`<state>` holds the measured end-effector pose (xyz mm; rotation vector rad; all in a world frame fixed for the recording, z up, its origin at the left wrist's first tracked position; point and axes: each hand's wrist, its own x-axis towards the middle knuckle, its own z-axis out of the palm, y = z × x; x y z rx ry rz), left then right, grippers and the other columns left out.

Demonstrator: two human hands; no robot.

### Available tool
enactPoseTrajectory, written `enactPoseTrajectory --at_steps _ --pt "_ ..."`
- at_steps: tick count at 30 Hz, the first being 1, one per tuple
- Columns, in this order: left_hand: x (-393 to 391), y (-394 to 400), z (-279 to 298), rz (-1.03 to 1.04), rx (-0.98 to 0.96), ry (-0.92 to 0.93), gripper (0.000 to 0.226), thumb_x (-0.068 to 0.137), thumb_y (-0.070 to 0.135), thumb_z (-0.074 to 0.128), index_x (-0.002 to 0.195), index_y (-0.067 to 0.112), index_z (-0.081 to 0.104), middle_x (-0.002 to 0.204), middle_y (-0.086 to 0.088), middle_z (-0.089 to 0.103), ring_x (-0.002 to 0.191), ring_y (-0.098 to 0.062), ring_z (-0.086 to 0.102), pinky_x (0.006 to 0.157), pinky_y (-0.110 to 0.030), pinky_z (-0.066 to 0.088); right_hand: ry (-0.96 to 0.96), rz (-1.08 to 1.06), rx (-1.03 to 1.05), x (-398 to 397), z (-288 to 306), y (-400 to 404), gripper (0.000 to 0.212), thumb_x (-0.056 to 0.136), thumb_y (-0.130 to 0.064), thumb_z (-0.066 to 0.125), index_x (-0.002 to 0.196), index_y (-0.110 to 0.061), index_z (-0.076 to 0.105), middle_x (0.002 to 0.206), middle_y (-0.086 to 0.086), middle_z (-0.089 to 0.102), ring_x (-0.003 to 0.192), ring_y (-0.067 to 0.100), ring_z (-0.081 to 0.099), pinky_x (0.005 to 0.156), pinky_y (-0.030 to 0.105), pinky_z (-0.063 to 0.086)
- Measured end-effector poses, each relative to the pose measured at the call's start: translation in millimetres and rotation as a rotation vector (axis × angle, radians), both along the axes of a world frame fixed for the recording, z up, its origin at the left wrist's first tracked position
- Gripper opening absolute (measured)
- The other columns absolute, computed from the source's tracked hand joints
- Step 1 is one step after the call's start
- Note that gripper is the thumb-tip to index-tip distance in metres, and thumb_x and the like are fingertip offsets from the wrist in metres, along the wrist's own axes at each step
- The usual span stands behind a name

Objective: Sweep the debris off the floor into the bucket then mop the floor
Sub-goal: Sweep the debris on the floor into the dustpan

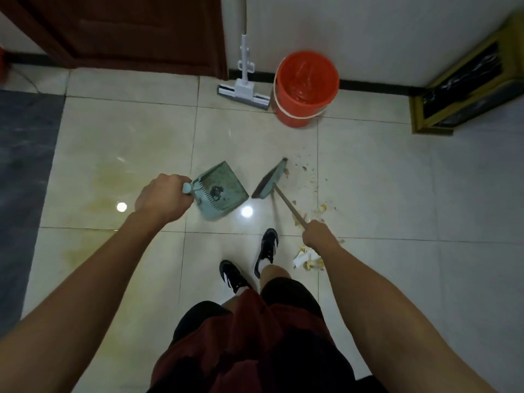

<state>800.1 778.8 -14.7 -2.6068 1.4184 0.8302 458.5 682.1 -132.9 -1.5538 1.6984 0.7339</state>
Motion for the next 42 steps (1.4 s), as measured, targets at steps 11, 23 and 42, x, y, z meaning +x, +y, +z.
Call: enactPoseTrajectory --at_steps 11,23,42 --pt "-81.9 -48.6 -12.6 -0.184 0.032 0.003 0.010 0.085 0.028 0.059 0.085 0.026 0.069 0.085 -0.007 0.066 0.077 -0.035 0.063 0.068 -0.035 0.052 0.005 -0.181 -0.093 -89.4 14.9 24.9 0.027 0.094 -0.013 0.050 0.118 -0.005 0.059 0.115 0.015 0.065 0.104 0.032 0.065 0.077 0.034 0.051" --pt "-110.1 -102.6 14.1 -0.222 0.017 -0.002 0.007 0.087 0.032 0.064 0.085 0.027 0.069 0.082 -0.004 0.067 0.076 -0.031 0.064 0.073 -0.039 0.057 -0.150 -0.252 -0.117 -103.1 15.9 -32.3 0.030 0.090 -0.015 0.049 0.117 -0.008 0.061 0.104 0.012 0.064 0.091 0.031 0.067 0.077 0.039 0.059" --pt "24.9 -200.0 -2.4 -0.135 0.082 -0.022 0.015 0.089 0.029 0.058 0.074 0.029 0.061 0.080 -0.004 0.064 0.073 -0.031 0.061 0.064 -0.033 0.050 -0.233 -0.039 -0.087 71.9 -22.1 -190.0 0.025 0.096 -0.016 0.047 0.115 -0.006 0.061 0.104 0.016 0.066 0.085 0.032 0.067 0.066 0.034 0.054"
